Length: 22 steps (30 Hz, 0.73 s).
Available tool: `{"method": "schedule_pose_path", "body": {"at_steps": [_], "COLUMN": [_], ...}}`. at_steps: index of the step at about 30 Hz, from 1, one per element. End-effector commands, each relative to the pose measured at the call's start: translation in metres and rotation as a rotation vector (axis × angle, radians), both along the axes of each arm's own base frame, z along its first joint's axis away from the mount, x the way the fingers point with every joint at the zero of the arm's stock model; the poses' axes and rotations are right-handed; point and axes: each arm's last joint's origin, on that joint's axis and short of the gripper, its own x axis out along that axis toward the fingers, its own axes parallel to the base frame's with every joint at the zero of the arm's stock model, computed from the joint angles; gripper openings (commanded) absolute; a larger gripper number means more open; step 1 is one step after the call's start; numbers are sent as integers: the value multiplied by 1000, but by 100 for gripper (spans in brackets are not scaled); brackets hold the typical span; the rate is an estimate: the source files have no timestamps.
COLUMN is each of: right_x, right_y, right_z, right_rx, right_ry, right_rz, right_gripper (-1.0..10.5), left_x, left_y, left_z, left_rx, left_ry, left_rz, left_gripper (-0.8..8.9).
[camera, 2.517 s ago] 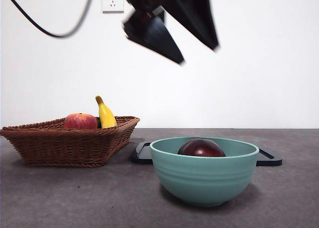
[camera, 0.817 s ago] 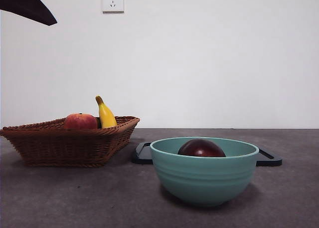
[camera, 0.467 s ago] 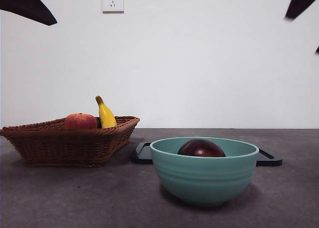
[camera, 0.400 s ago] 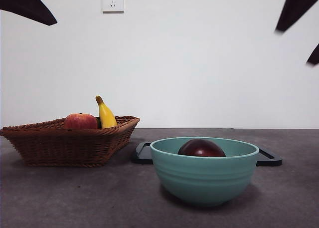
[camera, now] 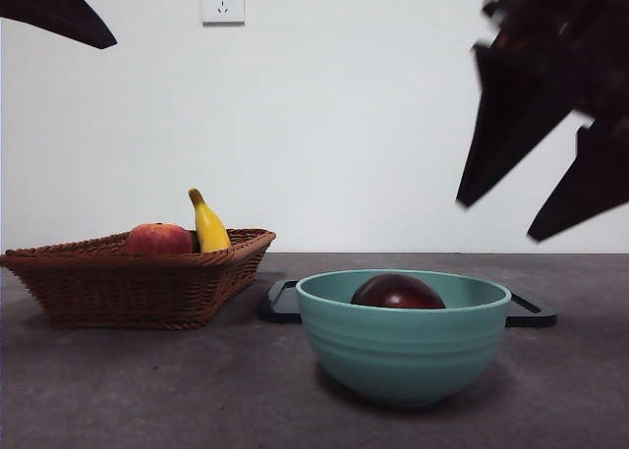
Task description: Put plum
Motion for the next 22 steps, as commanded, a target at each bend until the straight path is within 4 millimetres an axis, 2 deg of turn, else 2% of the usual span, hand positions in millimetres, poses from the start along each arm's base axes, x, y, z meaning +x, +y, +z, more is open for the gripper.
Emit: {"method": "schedule_pose_path", "body": {"at_steps": [1,4,8,12,16,22], "right_x": [6,12,20,26,29,29], "right_y": [10,18,28,32,34,34], "right_z": [-9,-19,-32,-43,-49,-49], "right_rx": [-29,-40,-71,-94,-99,-95], "right_ry": [5,10,11,25,32,29], "right_rz": [-20,-7,-10,-14,-10,-7], "right_gripper": [377,376,257,215,98,29], "left_x": [1,1,1,1,1,1], "left_y": [-2,-2,-2,-2,-2,-2], "left_z": [2,2,2,2,2,2], "left_rx": [-7,-7,-7,-6,-5,-6], "left_ry": [-23,-23,-23,-21,-20,-21], "left_rz": [-20,-20,-20,-20,-20,-20], "left_gripper": [403,402,403,403,403,403]}}
